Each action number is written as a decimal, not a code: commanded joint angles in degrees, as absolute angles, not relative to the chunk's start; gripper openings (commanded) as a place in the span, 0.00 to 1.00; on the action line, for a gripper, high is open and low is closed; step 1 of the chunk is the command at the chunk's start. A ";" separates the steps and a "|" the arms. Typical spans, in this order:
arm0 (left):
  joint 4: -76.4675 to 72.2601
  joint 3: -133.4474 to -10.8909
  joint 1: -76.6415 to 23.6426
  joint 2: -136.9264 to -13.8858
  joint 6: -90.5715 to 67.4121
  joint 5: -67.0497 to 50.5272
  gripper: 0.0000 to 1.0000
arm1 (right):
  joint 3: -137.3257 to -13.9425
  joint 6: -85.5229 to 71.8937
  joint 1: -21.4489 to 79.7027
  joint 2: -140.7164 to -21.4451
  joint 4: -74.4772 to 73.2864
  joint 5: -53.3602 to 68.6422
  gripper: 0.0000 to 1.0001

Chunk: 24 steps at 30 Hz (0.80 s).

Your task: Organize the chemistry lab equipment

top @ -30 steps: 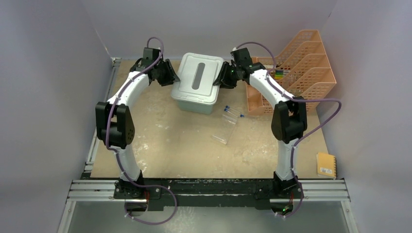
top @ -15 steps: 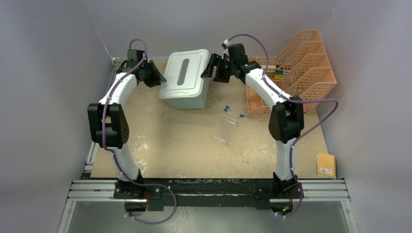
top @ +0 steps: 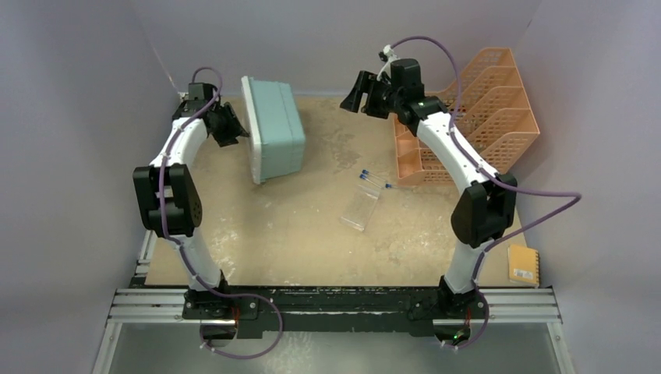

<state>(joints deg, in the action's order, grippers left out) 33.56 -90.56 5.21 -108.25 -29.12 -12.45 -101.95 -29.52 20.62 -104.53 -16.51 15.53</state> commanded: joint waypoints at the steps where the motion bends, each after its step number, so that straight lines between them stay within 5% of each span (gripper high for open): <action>1: 33.28 -93.59 0.92 -109.59 -26.03 -16.03 0.41 | -101.39 -28.08 20.91 -106.95 -17.57 14.95 0.76; 19: 33.02 -96.89 0.75 -101.07 -30.38 -0.18 0.37 | -112.85 -27.31 22.49 -121.11 -11.36 25.69 0.78; 24: 24.39 -93.49 0.79 -97.24 -37.41 -4.77 0.49 | -113.32 -31.60 22.76 -122.11 -5.75 30.11 0.78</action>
<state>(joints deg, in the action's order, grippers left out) 33.80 -94.63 0.36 -103.59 -30.98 -2.74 -109.93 -28.27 22.20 -123.42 -13.50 24.01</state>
